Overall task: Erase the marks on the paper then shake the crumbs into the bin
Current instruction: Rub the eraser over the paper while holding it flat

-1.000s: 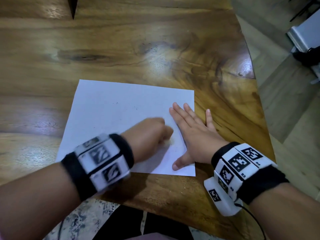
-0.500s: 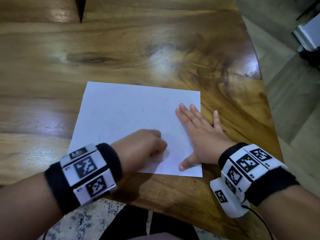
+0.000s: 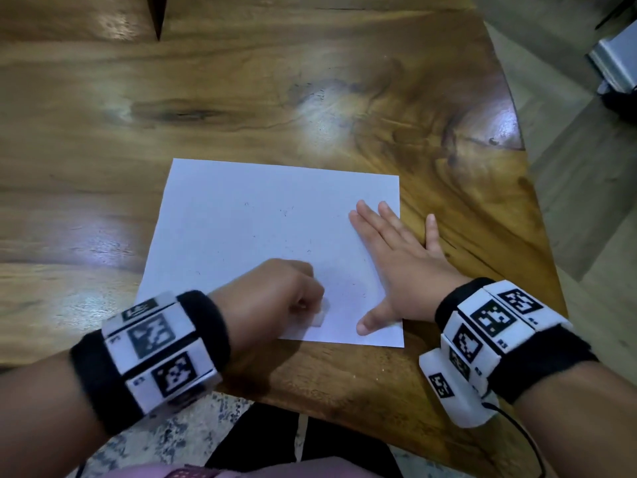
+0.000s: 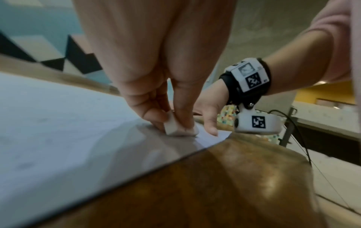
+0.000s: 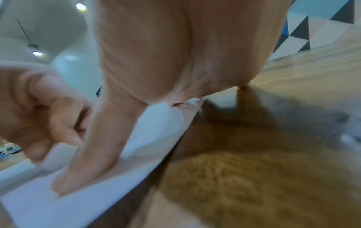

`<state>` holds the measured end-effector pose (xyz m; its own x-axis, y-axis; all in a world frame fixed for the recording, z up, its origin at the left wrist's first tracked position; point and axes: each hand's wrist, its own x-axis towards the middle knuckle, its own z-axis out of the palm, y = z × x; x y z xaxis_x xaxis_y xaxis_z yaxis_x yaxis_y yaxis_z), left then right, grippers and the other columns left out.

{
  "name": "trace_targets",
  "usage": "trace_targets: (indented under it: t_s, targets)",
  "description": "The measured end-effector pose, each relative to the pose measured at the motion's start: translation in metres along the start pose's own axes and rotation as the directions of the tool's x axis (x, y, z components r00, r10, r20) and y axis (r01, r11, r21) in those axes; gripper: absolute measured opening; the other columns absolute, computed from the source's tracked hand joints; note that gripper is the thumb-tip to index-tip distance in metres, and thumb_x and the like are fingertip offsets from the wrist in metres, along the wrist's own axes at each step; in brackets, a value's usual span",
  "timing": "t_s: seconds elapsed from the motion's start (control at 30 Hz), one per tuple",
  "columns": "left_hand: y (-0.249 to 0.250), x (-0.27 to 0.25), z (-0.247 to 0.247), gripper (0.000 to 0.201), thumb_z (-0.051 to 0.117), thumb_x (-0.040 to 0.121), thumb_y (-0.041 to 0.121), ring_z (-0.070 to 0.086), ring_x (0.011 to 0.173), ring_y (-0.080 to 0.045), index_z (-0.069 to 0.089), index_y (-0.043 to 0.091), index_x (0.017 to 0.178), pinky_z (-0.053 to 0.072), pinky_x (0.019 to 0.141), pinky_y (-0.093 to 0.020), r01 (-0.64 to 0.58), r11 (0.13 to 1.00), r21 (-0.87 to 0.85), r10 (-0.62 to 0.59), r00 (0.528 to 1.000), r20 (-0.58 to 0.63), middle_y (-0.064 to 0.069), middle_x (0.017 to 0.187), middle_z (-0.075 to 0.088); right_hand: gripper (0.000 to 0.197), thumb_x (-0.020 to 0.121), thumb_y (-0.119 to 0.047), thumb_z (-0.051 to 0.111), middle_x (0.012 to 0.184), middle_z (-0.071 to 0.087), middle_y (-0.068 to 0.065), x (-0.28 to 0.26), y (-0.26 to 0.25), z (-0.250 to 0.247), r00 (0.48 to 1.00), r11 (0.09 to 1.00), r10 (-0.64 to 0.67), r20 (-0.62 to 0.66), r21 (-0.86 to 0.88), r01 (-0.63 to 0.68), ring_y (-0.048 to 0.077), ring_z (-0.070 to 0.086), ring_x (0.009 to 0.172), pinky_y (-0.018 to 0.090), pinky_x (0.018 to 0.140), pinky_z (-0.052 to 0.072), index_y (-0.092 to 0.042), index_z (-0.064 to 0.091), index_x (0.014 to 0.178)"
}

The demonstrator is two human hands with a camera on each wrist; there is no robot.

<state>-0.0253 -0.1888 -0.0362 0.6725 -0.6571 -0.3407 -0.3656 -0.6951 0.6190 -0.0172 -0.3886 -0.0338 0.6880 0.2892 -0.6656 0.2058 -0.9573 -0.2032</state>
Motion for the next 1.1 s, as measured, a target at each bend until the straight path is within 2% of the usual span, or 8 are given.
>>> trace_targets:
  t_s: [0.2, 0.3, 0.4, 0.47, 0.6, 0.8, 0.97, 1.1]
  targets:
    - [0.019, 0.062, -0.023, 0.009, 0.064, 0.078, 0.015, 0.045, 0.072, -0.015, 0.068, 0.011, 0.085, 0.022, 0.060, -0.020, 0.000, 0.998, 0.055, 0.010, 0.984, -0.180, 0.002, 0.077, 0.050, 0.145, 0.052, -0.068, 0.076, 0.141, -0.045, -0.023, -0.001, -0.001, 0.000, 1.000, 1.000, 0.001, -0.011, -0.002, -0.002, 0.001, -0.043, 0.127, 0.060, 0.105, -0.024, -0.031, -0.032, 0.141]
    - [0.023, 0.053, -0.008, 0.008, 0.057, 0.080, 0.010, 0.047, 0.074, -0.019, 0.064, 0.010, 0.076, 0.026, 0.064, -0.022, 0.009, 0.998, 0.062, -0.003, 0.996, -0.091, 0.001, 0.076, 0.049, 0.145, 0.051, -0.069, 0.076, 0.140, -0.045, -0.025, 0.000, -0.001, 0.000, 1.000, 1.000, 0.004, -0.009, 0.007, -0.004, 0.001, -0.043, 0.128, 0.060, 0.105, -0.024, -0.032, -0.032, 0.141]
    - [0.010, 0.017, 0.014, 0.015, 0.054, 0.079, 0.012, 0.054, 0.080, -0.038, 0.056, 0.007, 0.065, 0.035, 0.070, -0.027, -0.088, 0.991, 0.104, 0.079, 0.993, 0.092, 0.004, 0.065, 0.046, 0.145, 0.051, -0.070, 0.075, 0.139, -0.046, -0.023, 0.000, 0.000, 0.000, 1.000, 1.000, 0.003, -0.002, 0.002, -0.003, 0.002, -0.043, 0.128, 0.060, 0.105, -0.023, -0.031, -0.032, 0.142]
    - [0.006, 0.017, 0.013, 0.009, 0.058, 0.077, 0.014, 0.057, 0.078, -0.032, 0.062, 0.010, 0.070, 0.039, 0.071, -0.026, -0.082, 0.993, 0.080, 0.075, 0.993, 0.090, 0.006, 0.067, 0.051, 0.145, 0.052, -0.069, 0.075, 0.139, -0.046, -0.022, 0.000, 0.000, -0.001, 1.000, 1.000, 0.003, 0.002, 0.001, -0.003, 0.002, -0.044, 0.128, 0.060, 0.105, -0.023, -0.031, -0.032, 0.142]
    - [0.018, 0.061, -0.023, 0.009, 0.062, 0.078, 0.013, 0.051, 0.075, -0.022, 0.068, 0.009, 0.083, 0.027, 0.062, -0.024, 0.026, 0.996, 0.086, -0.012, 0.986, -0.166, -0.001, 0.076, 0.052, 0.146, 0.051, -0.069, 0.076, 0.140, -0.046, -0.022, 0.000, -0.001, 0.000, 1.000, 1.000, 0.002, -0.008, -0.006, -0.002, 0.002, -0.044, 0.127, 0.061, 0.105, -0.023, -0.031, -0.033, 0.141]
    - [0.009, 0.036, -0.011, 0.010, 0.061, 0.077, 0.012, 0.049, 0.067, -0.014, 0.064, 0.017, 0.070, 0.032, 0.058, -0.019, 0.005, 0.995, 0.095, -0.011, 0.998, 0.056, 0.006, 0.069, 0.054, 0.145, 0.051, -0.068, 0.077, 0.140, -0.045, -0.023, -0.001, -0.001, 0.000, 1.000, 1.000, 0.008, -0.008, 0.009, -0.008, 0.000, -0.044, 0.127, 0.060, 0.105, -0.024, -0.032, -0.031, 0.142]
    - [0.012, 0.069, -0.028, 0.008, 0.058, 0.078, 0.009, 0.051, 0.079, -0.023, 0.065, 0.008, 0.083, 0.031, 0.067, -0.026, 0.113, 0.987, 0.114, -0.084, 0.969, -0.232, -0.003, 0.080, 0.049, 0.145, 0.051, -0.068, 0.076, 0.136, -0.047, -0.025, -0.001, -0.003, -0.001, 1.000, 1.000, 0.020, -0.003, -0.004, -0.020, 0.000, -0.044, 0.126, 0.061, 0.106, -0.022, -0.032, -0.033, 0.140]
    - [-0.002, 0.019, -0.011, 0.013, 0.062, 0.075, 0.007, 0.053, 0.071, -0.020, 0.059, 0.014, 0.064, 0.041, 0.065, -0.031, -0.013, 0.995, 0.102, 0.015, 1.000, -0.025, 0.000, 0.074, 0.055, 0.145, 0.051, -0.067, 0.077, 0.135, -0.046, -0.026, -0.001, -0.002, -0.001, 1.000, 1.000, 0.019, 0.000, 0.011, -0.019, -0.001, -0.044, 0.125, 0.060, 0.106, -0.022, -0.032, -0.031, 0.142]
